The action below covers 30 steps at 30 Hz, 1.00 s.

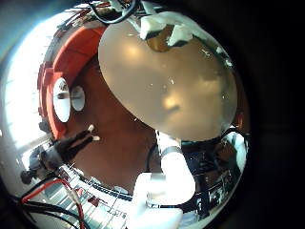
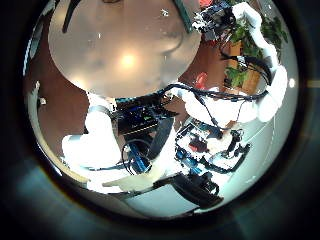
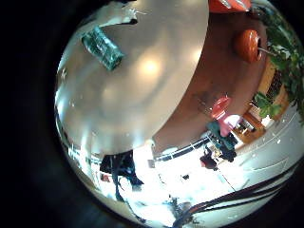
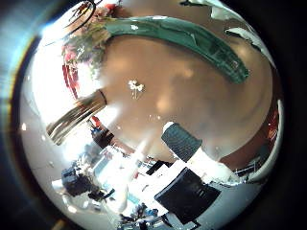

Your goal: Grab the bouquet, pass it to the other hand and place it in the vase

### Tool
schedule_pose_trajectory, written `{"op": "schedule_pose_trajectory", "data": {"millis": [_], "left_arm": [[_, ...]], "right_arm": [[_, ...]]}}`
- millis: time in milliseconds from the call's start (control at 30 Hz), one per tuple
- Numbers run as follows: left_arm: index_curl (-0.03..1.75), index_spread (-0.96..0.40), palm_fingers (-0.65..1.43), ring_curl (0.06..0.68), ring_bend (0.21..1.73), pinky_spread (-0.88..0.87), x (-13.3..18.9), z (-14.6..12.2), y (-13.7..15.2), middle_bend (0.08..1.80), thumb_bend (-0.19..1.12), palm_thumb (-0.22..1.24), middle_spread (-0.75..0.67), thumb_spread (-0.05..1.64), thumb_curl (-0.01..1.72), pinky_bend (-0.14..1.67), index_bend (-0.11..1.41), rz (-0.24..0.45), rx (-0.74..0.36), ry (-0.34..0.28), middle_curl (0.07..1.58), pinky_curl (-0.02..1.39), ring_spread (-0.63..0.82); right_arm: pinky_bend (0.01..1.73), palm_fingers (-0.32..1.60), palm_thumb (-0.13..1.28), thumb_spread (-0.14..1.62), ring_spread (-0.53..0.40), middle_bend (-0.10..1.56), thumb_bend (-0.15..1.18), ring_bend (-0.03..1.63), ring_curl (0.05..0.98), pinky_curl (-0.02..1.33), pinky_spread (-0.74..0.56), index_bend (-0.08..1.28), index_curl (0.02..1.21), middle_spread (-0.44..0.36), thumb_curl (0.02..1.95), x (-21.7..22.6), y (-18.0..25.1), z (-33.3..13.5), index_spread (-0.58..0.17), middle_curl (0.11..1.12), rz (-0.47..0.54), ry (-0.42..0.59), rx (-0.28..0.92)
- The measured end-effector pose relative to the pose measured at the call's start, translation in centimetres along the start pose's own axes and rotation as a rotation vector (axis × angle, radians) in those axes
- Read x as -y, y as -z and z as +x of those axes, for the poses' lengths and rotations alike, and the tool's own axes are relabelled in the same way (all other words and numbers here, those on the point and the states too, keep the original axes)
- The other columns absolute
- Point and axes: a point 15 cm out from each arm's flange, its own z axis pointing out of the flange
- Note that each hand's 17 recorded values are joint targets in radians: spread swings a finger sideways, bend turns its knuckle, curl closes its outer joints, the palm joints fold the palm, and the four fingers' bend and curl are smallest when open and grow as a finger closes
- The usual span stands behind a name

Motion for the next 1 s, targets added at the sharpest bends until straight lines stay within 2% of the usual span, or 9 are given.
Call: {"op": "schedule_pose_trajectory", "data": {"millis": [300,600,767,933,1000], "left_arm": [[0.40,-0.06,0.25,0.166,0.49,0.50,0.1,-0.1,-0.1,0.19,-0.02,0.10,0.26,1.14,0.27,0.19,0.19,-0.002,0.002,0.000,0.32,0.28,0.50],[0.40,-0.06,0.25,0.167,0.49,0.50,0.2,-0.2,-0.1,0.19,-0.02,0.10,0.26,1.14,0.27,0.19,0.19,-0.006,0.004,0.004,0.32,0.28,0.50],[0.40,-0.06,0.25,0.167,0.49,0.50,0.7,-0.2,-0.1,0.19,-0.02,0.10,0.26,1.14,0.27,0.19,0.19,-0.014,0.002,0.004,0.32,0.28,0.50],[0.40,-0.06,0.25,0.167,0.49,0.50,0.9,-0.1,0.0,0.19,-0.02,0.10,0.26,1.14,0.26,0.19,0.19,-0.014,0.001,0.004,0.32,0.28,0.50],[0.40,-0.06,0.25,0.167,0.49,0.50,0.9,-0.1,0.1,0.19,-0.02,0.10,0.26,1.14,0.26,0.19,0.19,-0.013,0.001,0.006,0.32,0.28,0.50]], "right_arm": [[0.73,0.23,0.59,1.06,-0.100,0.48,-0.02,0.84,0.305,0.04,0.10,0.18,0.40,0.011,0.41,2.7,-1.5,0.0,-0.140,0.46,-0.033,-0.019,-0.002],[0.70,0.29,0.68,1.03,-0.131,0.51,-0.02,0.87,0.326,0.05,0.05,0.18,0.39,-0.029,0.44,4.2,-3.0,-0.2,-0.154,0.48,-0.064,-0.032,-0.014],[0.75,0.41,0.75,1.01,-0.200,0.58,-0.01,0.96,0.363,0.06,-0.07,0.17,0.40,-0.102,0.46,4.3,-4.6,-1.0,-0.208,0.53,-0.106,-0.039,-0.046],[0.95,0.60,0.78,0.99,-0.280,0.66,-0.02,1.10,0.433,0.11,-0.31,0.17,0.40,-0.200,0.48,5.7,-5.1,-0.6,-0.293,0.60,-0.134,-0.039,-0.109],[1.03,0.68,0.79,0.99,-0.305,0.70,-0.02,1.14,0.460,0.15,-0.39,0.21,0.43,-0.239,0.48,6.2,-4.9,-0.6,-0.337,0.64,-0.140,-0.037,-0.124]]}}
